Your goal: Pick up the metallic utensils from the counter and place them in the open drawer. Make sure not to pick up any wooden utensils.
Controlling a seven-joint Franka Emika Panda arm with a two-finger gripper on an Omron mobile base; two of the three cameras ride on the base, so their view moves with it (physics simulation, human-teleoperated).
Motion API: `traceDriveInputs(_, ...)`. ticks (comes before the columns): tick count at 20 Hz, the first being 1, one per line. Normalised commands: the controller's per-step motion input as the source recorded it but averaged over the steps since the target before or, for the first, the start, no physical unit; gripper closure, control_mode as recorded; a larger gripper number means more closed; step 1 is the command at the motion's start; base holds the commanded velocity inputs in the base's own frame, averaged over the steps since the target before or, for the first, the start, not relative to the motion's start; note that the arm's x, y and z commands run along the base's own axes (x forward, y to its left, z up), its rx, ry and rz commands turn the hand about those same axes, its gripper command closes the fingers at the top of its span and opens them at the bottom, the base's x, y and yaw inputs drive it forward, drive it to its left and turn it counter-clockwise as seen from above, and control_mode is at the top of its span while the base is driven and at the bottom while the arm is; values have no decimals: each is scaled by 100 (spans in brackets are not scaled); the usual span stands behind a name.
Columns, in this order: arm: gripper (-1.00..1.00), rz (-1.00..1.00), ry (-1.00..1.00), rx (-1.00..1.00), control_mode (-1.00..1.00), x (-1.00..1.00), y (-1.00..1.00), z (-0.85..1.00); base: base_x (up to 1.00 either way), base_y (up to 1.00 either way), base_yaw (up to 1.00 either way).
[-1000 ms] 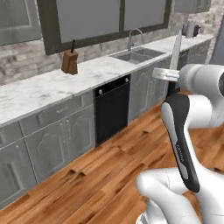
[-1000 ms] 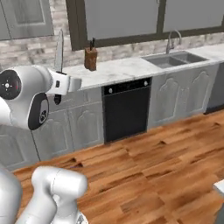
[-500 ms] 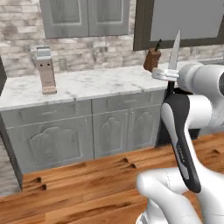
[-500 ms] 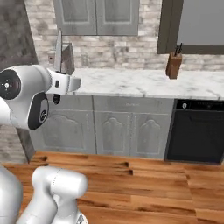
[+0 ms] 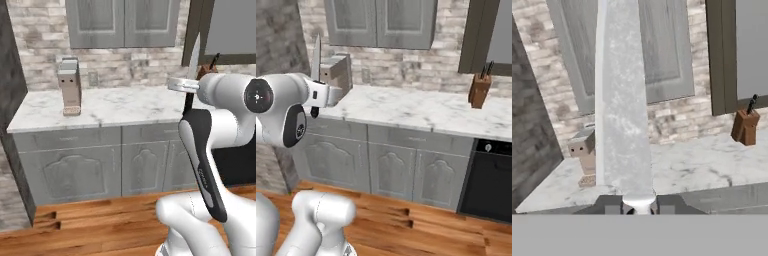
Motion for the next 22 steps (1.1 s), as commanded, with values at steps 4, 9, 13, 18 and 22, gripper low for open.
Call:
traceDriveInputs(4,100,0,0,0,100,0,0,0,62,-96,-3)
traceDriveInputs(9,100,0,0,0,100,0,0,0,44,-100,-45)
traceDriveInputs(13,100,0,0,0,100,0,0,0,18,-58,-80)
traceDriveInputs(18,100,0,0,0,100,0,0,0,33,-35,-78)
traceDriveInputs(22,100,0,0,0,100,0,0,0,70,-14,-67)
